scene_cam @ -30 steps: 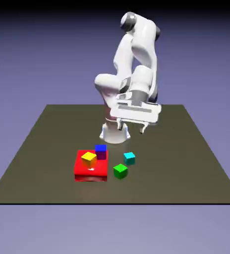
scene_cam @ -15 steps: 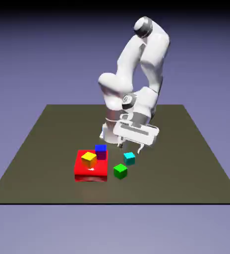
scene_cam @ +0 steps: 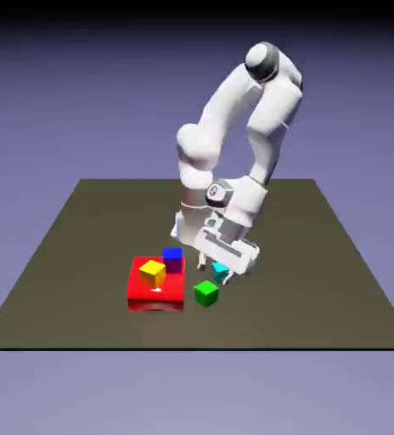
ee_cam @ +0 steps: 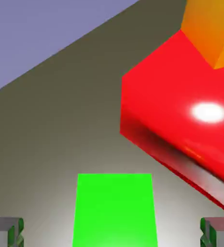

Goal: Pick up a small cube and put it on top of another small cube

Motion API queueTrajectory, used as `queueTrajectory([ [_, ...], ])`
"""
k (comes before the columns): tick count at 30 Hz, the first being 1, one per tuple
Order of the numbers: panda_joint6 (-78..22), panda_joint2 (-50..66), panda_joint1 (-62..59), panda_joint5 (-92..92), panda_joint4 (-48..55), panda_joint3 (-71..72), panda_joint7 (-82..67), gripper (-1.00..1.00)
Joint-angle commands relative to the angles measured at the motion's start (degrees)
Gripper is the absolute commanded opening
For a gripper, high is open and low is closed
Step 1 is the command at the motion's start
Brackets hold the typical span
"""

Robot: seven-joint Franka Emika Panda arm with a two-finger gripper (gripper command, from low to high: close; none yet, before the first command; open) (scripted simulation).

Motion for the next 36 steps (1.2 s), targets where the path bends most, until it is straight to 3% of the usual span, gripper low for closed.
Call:
queueTrajectory([
  [1, 1.1, -0.9, -2.1, -0.3, 0.6, 1.7, 0.5, 0.00],
  [8, 7.7, -6.7, -14.9, -2.2, 4.3, 11.9, 3.3, 0.00],
  [9, 7.7, -6.7, -14.9, -2.2, 4.3, 11.9, 3.3, -1.00],
  [21, -4.1, 3.6, 7.9, 1.2, -2.3, -6.4, -1.8, -1.00],
  [23, -4.3, 3.7, 8.3, 1.2, -2.4, -6.7, -1.8, -1.00],
  [36, -36.7, 8.8, 2.1, -1.3, 12.1, -18.9, 14.8, -1.00],
])
